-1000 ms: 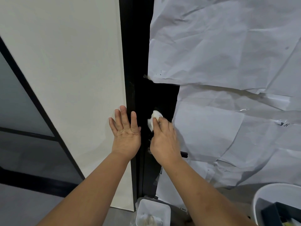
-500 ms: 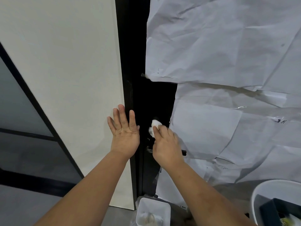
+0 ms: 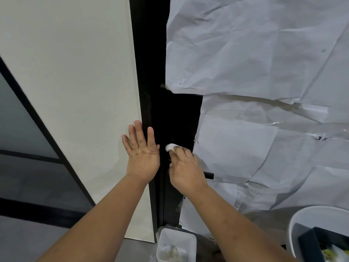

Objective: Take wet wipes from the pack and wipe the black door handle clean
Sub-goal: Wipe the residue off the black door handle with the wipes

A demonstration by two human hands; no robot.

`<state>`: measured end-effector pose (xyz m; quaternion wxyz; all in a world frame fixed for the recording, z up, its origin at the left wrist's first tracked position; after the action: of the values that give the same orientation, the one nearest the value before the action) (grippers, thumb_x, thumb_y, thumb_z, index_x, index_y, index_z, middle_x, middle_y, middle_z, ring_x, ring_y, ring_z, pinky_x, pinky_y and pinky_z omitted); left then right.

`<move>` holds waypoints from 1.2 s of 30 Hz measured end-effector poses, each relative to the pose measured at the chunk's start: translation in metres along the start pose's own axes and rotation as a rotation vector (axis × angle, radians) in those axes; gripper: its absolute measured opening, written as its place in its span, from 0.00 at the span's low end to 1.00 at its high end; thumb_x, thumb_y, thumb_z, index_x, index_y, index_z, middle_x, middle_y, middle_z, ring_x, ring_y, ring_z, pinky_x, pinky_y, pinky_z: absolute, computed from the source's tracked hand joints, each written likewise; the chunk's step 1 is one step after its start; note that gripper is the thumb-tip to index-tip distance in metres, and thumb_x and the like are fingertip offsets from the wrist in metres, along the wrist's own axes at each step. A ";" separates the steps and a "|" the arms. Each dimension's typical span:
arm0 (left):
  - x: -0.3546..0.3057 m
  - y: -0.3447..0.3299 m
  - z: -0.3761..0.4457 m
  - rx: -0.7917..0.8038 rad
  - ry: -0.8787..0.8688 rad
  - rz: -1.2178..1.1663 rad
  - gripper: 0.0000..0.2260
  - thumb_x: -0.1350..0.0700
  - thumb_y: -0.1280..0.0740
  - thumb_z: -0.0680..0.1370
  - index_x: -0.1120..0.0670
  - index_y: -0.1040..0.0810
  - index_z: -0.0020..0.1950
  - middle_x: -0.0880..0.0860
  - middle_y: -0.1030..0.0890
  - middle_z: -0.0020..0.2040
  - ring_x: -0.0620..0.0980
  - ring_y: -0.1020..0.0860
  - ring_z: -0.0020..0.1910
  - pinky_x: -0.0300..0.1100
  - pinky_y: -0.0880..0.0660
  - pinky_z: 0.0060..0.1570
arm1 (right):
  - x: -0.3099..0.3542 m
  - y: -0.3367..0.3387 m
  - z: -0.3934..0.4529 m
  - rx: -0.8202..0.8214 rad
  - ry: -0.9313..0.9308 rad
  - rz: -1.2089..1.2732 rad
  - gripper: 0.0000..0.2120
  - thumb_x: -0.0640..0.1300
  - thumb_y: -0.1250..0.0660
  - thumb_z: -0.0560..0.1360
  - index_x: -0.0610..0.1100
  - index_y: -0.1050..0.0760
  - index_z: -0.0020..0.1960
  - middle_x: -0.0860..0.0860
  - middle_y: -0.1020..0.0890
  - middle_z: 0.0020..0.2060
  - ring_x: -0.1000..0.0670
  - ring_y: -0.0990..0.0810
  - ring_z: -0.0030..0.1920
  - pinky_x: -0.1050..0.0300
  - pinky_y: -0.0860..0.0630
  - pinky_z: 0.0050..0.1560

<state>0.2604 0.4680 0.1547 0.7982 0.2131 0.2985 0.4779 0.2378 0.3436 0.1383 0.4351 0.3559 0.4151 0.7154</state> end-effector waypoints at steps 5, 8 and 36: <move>-0.001 0.001 0.000 0.011 -0.005 -0.012 0.40 0.56 0.41 0.81 0.52 0.72 0.76 0.60 0.73 0.76 0.66 0.67 0.75 0.72 0.60 0.70 | -0.010 0.001 0.000 -0.005 -0.040 -0.008 0.20 0.44 0.40 0.75 0.42 0.27 0.66 0.50 0.26 0.57 0.49 0.27 0.53 0.56 0.28 0.52; -0.001 0.000 0.000 0.010 0.000 -0.009 0.39 0.56 0.41 0.81 0.52 0.72 0.77 0.60 0.73 0.76 0.66 0.67 0.75 0.72 0.60 0.70 | -0.012 -0.001 -0.003 0.004 -0.072 0.021 0.20 0.43 0.39 0.75 0.41 0.28 0.66 0.49 0.26 0.57 0.49 0.26 0.52 0.57 0.28 0.52; 0.000 0.000 0.000 0.023 -0.002 -0.009 0.39 0.54 0.43 0.82 0.51 0.73 0.76 0.60 0.74 0.75 0.65 0.68 0.75 0.71 0.61 0.70 | 0.016 -0.006 0.013 0.036 0.079 0.045 0.15 0.41 0.40 0.73 0.42 0.24 0.58 0.53 0.27 0.62 0.49 0.31 0.61 0.53 0.31 0.61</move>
<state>0.2601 0.4676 0.1547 0.7980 0.2215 0.3043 0.4708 0.2454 0.3637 0.1404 0.3958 0.3445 0.4364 0.7310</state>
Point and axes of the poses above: each hand's wrist, its own z-axis towards the middle knuckle, its own y-axis out of the back of the hand, x = y × z, the point moved 10 cm from there along z, towards the middle knuckle
